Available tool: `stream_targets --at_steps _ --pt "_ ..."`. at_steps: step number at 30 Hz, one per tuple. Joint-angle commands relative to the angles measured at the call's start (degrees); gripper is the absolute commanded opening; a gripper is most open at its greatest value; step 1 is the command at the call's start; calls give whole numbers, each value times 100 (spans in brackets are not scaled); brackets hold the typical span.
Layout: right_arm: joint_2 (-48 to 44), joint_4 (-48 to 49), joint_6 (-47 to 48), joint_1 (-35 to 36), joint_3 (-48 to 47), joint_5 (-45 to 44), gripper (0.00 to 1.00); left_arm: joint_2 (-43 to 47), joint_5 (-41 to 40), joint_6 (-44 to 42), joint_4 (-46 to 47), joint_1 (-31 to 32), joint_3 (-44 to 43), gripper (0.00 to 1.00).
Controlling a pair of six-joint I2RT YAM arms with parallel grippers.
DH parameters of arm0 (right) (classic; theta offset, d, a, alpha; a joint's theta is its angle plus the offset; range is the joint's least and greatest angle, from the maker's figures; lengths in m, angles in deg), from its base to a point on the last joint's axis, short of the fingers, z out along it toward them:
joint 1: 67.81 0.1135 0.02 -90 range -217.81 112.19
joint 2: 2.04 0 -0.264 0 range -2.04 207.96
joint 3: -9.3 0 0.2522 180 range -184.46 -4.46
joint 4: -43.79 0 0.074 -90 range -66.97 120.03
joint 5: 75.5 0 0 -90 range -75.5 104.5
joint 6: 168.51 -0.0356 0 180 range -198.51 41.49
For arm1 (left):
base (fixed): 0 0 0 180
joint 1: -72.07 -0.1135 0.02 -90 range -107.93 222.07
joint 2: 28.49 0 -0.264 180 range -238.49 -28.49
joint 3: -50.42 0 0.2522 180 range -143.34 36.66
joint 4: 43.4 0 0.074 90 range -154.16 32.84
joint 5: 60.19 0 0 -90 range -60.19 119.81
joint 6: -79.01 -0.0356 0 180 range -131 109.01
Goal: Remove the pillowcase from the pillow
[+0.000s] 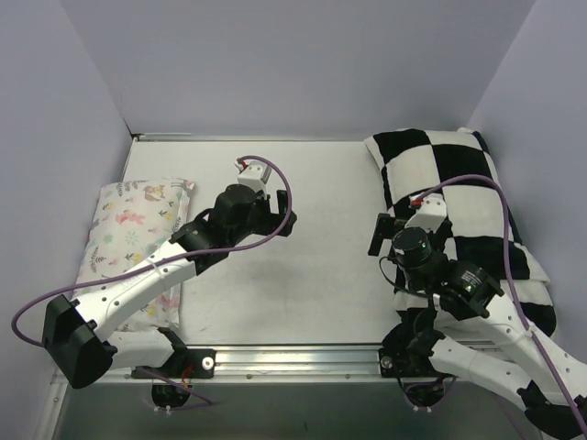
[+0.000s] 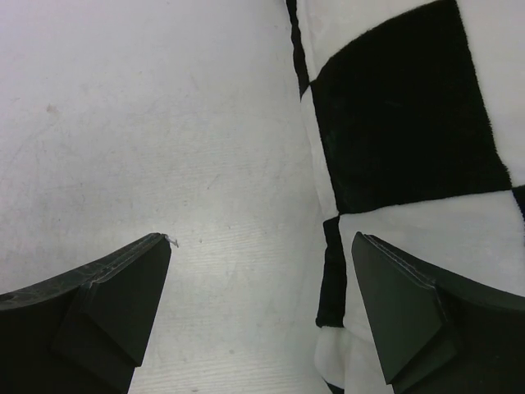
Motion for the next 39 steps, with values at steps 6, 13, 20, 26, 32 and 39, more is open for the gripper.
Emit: stream_targets --at_steps 6,13,20,26,32,39 --pt "1011 -470 393 -1112 -1094 254 100 45 267 55 248 -221 -290 97" --pt "2954 -558 605 -2941 -2229 106 100 -271 741 257 406 -459 -387 97" --pt "4659 -567 622 -3681 -2836 168 100 -544 1120 354 643 -564 -317 98" --pt "5451 -480 517 -4006 -2873 546 100 -588 1252 451 845 -599 -141 97" --pt "5399 -277 588 -4006 -2837 774 17 -746 1243 486 890 -626 -211 98" --pt "5031 -163 710 -3604 -2820 1003 0 -886 1173 539 986 -661 -273 97"
